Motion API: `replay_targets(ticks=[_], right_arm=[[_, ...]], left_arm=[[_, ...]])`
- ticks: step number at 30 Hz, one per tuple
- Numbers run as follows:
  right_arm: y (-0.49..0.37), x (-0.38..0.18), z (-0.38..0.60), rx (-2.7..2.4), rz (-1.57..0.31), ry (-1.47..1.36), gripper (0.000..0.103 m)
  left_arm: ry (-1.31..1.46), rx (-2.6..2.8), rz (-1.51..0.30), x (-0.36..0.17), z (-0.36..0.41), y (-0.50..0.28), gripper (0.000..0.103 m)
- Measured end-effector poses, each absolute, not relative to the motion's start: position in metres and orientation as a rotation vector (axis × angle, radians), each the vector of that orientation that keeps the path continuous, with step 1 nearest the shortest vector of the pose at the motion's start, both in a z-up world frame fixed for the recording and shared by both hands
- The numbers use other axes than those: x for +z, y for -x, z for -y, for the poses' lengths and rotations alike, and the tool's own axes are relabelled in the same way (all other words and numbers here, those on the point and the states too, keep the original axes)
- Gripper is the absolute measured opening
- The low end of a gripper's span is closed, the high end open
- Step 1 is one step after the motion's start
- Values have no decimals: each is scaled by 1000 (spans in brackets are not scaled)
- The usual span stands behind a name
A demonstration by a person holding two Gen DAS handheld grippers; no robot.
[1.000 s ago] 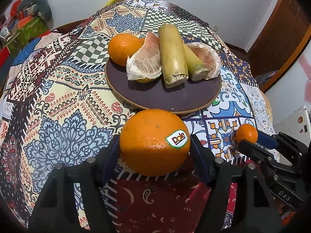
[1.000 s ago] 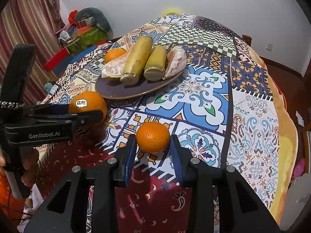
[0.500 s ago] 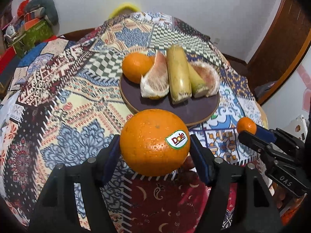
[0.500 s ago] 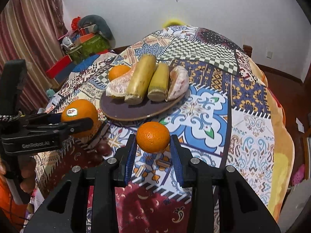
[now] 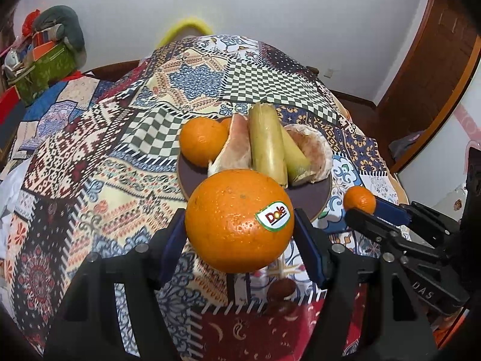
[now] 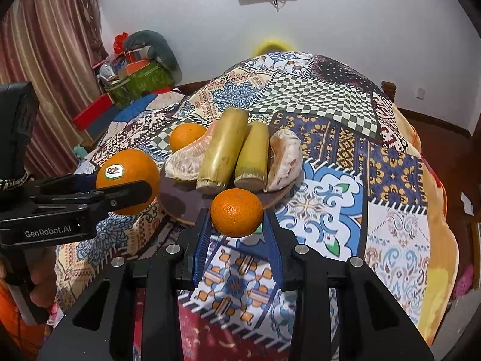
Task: Organize fruits
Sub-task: 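Place Dole orange on plate with left tool while right tool places tangerine there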
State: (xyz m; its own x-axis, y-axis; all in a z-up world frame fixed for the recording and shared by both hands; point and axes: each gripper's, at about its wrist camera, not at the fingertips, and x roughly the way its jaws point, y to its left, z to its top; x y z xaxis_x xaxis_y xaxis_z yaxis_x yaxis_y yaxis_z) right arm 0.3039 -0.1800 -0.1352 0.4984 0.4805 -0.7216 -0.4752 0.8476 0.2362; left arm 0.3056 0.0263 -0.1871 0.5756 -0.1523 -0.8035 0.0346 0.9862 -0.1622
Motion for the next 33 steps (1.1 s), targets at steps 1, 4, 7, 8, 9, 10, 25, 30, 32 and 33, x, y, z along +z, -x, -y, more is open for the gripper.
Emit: replay_targets(ticks=[1, 4, 7, 8, 9, 10, 25, 30, 32, 33], right_arm=[[-305, -136, 178, 579, -876, -2, 32], [-313, -141, 173, 579, -884, 20, 32], [-318, -146, 170, 582, -892, 32, 32], [-319, -147, 169, 583, -893, 36, 32], [-321, -149, 168, 586, -896, 39, 32], [-322, -150, 167, 588, -898, 42, 32], [-331, -159, 161, 580, -903, 100, 32], [-332, -158, 160, 582, -914, 97, 35], [-331, -156, 161, 579, -912, 93, 36], [-331, -155, 162, 579, -911, 91, 37]], left_arm=[[133, -117, -954, -189, -25, -309, 68], [128, -126, -965, -195, -22, -319, 68], [126, -128, -983, -202, -22, -328, 68], [127, -131, -989, -205, -22, -331, 68], [128, -133, -992, -206, -22, -333, 68], [129, -136, -994, -208, -23, -335, 68], [101, -151, -991, -215, -19, -342, 69], [92, -144, -1000, -213, -17, -341, 69], [96, -140, -1003, -212, -18, -341, 69], [101, -138, -1004, -212, -18, -340, 69]])
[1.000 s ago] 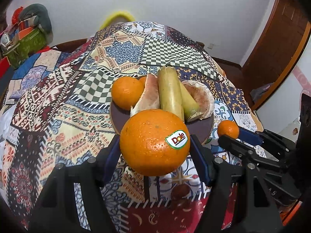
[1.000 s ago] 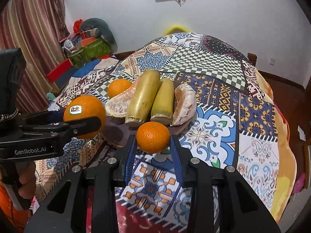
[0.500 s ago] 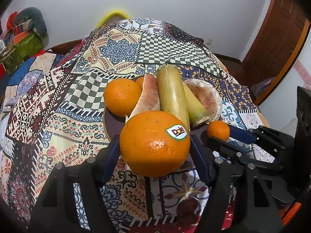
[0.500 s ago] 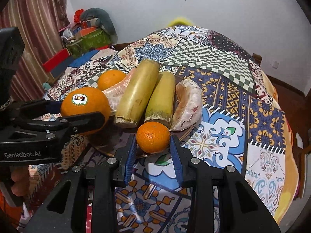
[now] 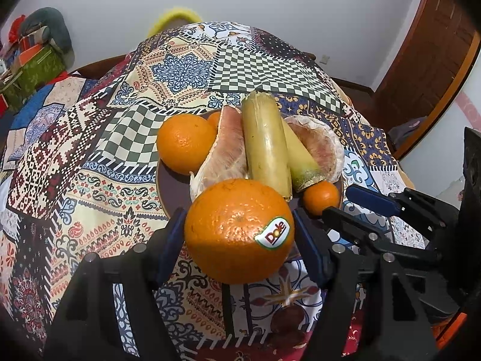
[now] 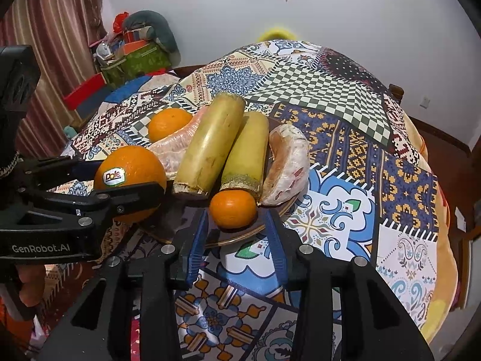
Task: Organize fruits
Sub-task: 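Place Dole orange on plate with left tool while right tool places tangerine there, then grasp a dark red date with the left tool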
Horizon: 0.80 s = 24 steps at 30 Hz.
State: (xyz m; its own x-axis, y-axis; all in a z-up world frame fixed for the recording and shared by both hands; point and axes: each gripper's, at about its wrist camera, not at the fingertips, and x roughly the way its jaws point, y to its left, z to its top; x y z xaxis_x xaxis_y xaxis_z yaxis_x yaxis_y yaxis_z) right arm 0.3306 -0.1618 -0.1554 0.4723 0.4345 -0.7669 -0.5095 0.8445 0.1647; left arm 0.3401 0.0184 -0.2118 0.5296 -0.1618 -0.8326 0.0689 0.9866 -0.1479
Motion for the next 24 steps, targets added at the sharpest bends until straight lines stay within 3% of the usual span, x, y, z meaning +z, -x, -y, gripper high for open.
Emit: replay_targets(ticks=[24], right_arm=[[-283, -111, 178, 563, -847, 74, 43]], left_arm=[[102, -110, -885, -151, -29, -275, 69]])
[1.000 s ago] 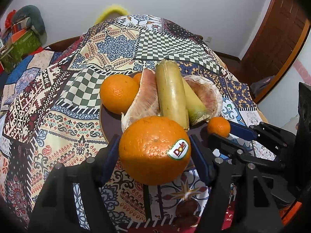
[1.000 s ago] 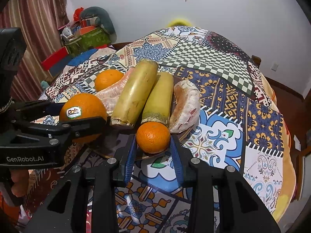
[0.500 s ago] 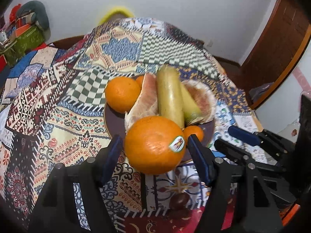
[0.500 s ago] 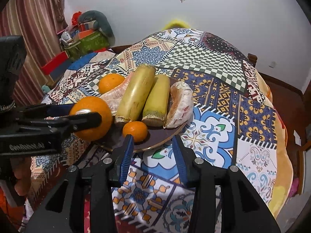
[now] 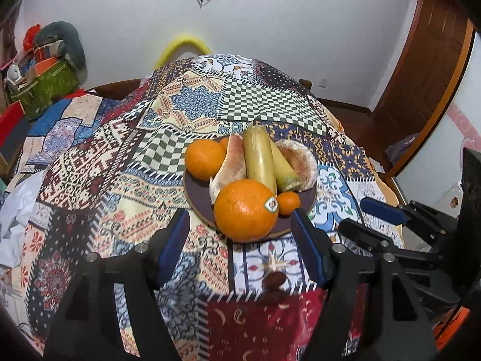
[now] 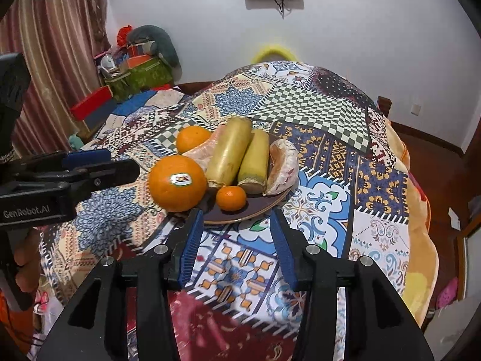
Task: Organize fruits
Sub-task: 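Grasp a dark red date with the left tool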
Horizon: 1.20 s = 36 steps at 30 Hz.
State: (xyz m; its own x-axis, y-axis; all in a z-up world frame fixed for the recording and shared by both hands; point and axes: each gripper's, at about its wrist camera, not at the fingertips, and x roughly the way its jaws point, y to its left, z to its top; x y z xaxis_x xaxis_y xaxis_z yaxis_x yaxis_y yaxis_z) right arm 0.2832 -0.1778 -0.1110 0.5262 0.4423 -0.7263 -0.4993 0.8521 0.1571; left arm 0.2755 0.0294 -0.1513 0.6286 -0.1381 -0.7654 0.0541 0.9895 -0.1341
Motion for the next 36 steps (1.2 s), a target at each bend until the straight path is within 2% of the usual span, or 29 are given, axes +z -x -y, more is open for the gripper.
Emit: replay_targets(ticks=[21, 23, 27, 29, 31, 36], right_arm=[[-245, -121, 194, 557, -891, 58, 44], [-245, -124, 196, 554, -900, 51, 44], [-248, -129, 199, 549, -917, 39, 44], [-249, -132, 199, 550, -925, 34, 44], [-249, -133, 198, 553, -929, 33, 44], [-250, -134, 190, 570, -932, 42, 44]], left_arm=[[97, -152, -1084, -226, 7, -240, 69], [91, -157, -1086, -230, 10, -241, 65], [62, -156, -1091, -235, 15, -242, 49], [57, -158, -1090, -236, 15, -241, 47], [55, -160, -1087, -236, 15, -239, 38], [66, -183, -1089, -233, 12, -239, 29]])
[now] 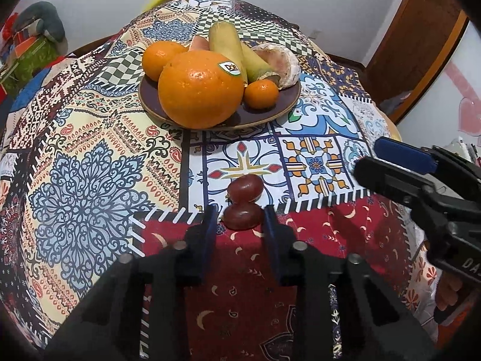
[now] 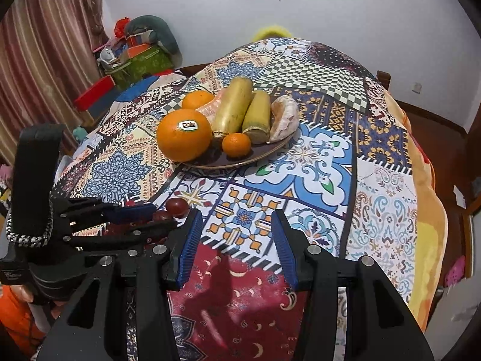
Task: Organize fruits
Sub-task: 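Grasp a dark red date with the left tool, then grasp a second date with right tool while left tool holds its date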
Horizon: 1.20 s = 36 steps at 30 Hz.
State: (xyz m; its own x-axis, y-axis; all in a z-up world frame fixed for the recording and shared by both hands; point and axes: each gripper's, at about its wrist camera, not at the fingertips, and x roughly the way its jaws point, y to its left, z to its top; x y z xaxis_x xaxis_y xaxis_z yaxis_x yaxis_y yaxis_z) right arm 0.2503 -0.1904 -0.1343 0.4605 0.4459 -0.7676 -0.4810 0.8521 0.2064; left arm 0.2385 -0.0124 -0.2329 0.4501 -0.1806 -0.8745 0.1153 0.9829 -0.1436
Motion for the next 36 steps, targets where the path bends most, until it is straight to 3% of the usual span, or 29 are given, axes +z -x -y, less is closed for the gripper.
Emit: replay_targets(ticks=[24, 31, 36], right_arm=[[-258, -166, 121, 697, -998, 111, 44], [-258, -173, 112, 696, -994, 147, 24], [-258, -171, 113, 700, -993, 140, 24]], left_arm=[[125, -2, -1015, -209, -68, -215, 28], [122, -9, -999, -206, -68, -216, 28], [115, -15, -992, -204, -67, -215, 28]])
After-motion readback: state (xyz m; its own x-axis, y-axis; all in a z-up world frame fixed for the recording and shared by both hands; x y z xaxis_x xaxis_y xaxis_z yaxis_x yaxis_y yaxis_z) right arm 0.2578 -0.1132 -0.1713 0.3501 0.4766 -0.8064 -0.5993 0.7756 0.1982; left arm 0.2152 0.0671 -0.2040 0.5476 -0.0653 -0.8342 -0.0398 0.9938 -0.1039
